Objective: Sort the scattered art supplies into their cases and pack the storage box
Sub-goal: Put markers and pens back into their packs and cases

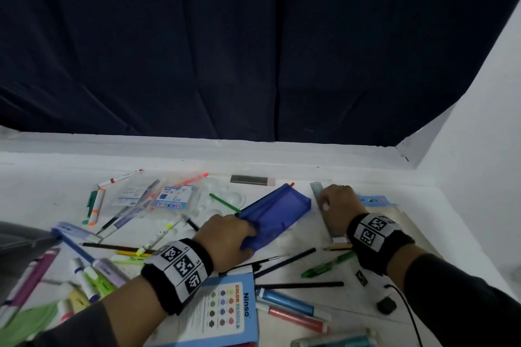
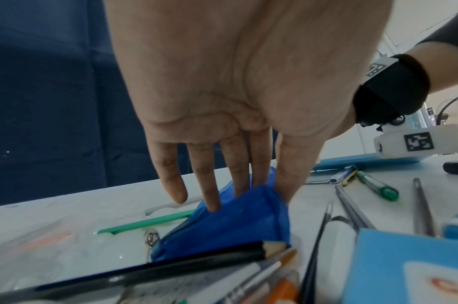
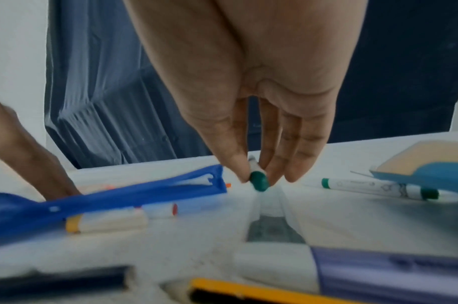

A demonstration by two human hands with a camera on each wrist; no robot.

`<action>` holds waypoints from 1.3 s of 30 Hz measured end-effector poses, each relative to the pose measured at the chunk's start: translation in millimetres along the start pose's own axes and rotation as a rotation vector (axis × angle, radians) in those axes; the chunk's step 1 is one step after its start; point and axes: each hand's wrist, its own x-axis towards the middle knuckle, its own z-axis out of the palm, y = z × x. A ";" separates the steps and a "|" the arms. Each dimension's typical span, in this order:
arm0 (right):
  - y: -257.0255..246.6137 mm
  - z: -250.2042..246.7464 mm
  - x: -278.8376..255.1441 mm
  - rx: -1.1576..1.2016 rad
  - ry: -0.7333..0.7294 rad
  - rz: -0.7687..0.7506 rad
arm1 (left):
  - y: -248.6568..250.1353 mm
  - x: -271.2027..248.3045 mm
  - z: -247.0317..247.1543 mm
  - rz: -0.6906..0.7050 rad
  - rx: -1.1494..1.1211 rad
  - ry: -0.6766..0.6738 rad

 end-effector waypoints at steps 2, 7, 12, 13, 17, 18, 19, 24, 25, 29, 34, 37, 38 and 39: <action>-0.6 -6.7 -11.7 0.153 0.074 -0.019 | 2.9 -4.8 -0.6 0.021 -0.031 0.042; -13.5 -27.0 -60.1 0.543 0.160 0.008 | 8.4 -24.9 -4.0 0.004 -0.198 0.210; -33.3 -34.3 -127.7 0.803 0.171 0.022 | 15.1 -69.2 -14.0 0.013 -0.401 0.359; -36.4 -32.6 -140.7 0.830 0.167 0.018 | 18.4 -79.9 -14.2 0.020 -0.443 0.390; -55.0 -20.4 -192.4 0.874 0.078 -0.032 | 34.3 -125.5 -10.8 0.016 -0.614 0.475; -60.1 -15.3 -203.1 0.859 0.062 -0.050 | 38.2 -136.4 -9.9 0.009 -0.663 0.479; -64.8 -9.3 -213.2 0.842 0.050 -0.063 | 41.7 -147.0 -8.3 0.003 -0.702 0.481; -78.9 16.5 -246.2 0.813 -0.026 -0.081 | 48.1 -183.6 15.5 -0.044 -0.726 0.456; -80.6 19.0 -250.8 0.807 -0.055 -0.076 | 48.1 -186.6 20.5 -0.058 -0.730 0.433; -81.5 20.6 -264.8 0.809 -0.068 -0.043 | 51.8 -178.8 23.0 -0.088 -0.734 0.370; -70.8 18.1 -273.9 0.838 -0.002 0.024 | 57.4 -126.4 12.2 -0.074 -0.635 0.292; -61.1 12.7 -277.3 0.896 0.026 0.068 | 60.9 -85.5 4.8 -0.110 -0.553 0.223; -57.7 10.3 -277.6 0.916 0.038 0.081 | 62.6 -72.2 2.5 -0.117 -0.534 0.196; -54.5 7.8 -277.7 0.935 0.047 0.095 | 64.8 -59.2 0.3 -0.123 -0.518 0.168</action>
